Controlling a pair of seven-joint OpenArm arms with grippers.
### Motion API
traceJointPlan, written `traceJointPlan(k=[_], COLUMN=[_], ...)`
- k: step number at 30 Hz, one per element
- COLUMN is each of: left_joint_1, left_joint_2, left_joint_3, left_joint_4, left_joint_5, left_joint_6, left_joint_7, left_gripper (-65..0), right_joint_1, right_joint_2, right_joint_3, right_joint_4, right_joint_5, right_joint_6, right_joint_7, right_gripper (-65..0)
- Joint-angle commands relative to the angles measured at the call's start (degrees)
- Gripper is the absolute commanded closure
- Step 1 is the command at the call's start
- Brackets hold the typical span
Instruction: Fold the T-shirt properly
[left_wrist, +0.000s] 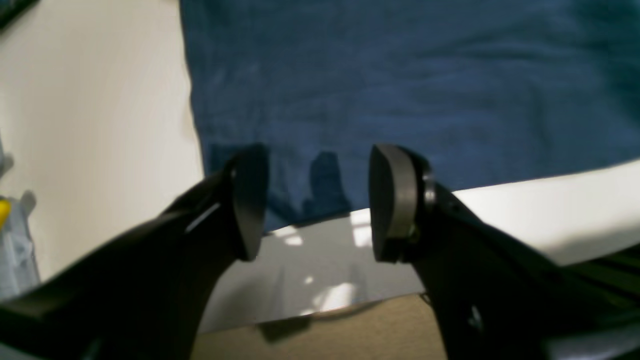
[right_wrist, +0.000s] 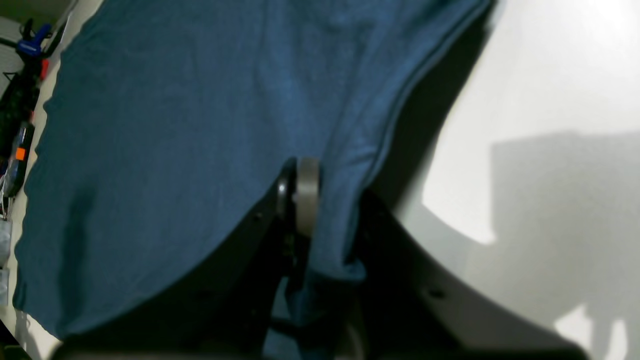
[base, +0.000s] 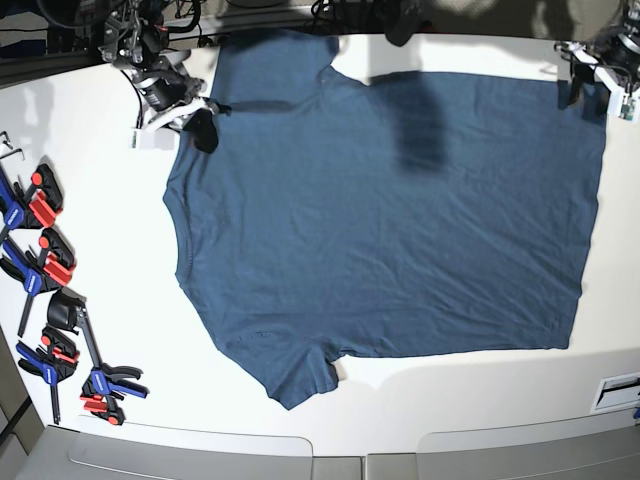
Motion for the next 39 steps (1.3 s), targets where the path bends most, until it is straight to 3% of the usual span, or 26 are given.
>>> traceJointPlan(k=[1,9,18,22,25,30,39], left_joint_1=[-0.28,-5.73,-6.14,-6.21,-7.85,-12.55,-14.71], left_joint_2=[-0.83,-1.03,-6.40,-7.85,-7.61,-7.34,-6.60], left_joint_3=[-0.44,-3.74,-15.19,-16.72,-16.72,-16.72,-16.70], left_joint_4=[-0.76,-13.66,-23.91,-28.59,-33.62,-42.77,-45.86], left_joint_5=[-0.46,-2.73,-19.37,-28.44,-32.59,-39.01,-40.81], left_joint_6=[0.09,0.07,-0.07,-2.82,-4.22,-7.34,-7.98], left_joint_7=[-1.05,1.79,4.72,7.87,8.83,15.45,19.65], left_gripper=[-30.3,-30.3,-30.3,-30.3,-30.3,-30.3,-29.2], right_joint_1=[-0.20,-0.20,-0.20,-0.17,-0.20,-0.20,-0.20], right_joint_2=[0.48,0.48,0.48,0.48,0.48,0.48,0.50], right_joint_3=[0.09,0.09,0.09,0.09,0.09,0.09,0.09], right_joint_4=[0.35,0.35,0.35,0.35,0.35,0.35,0.35], right_joint_5=[-1.53,-1.51,-1.05,-0.85,-0.87,-0.87,-0.81], right_joint_6=[-0.28,-0.28,-0.28,-0.28,-0.28,-0.28,-0.31], right_joint_7=[-1.03,-0.83,-0.81,-0.76,-0.70,-0.61,-0.15], right_gripper=[0.0,0.0,0.0,0.0,0.0,0.0,0.0])
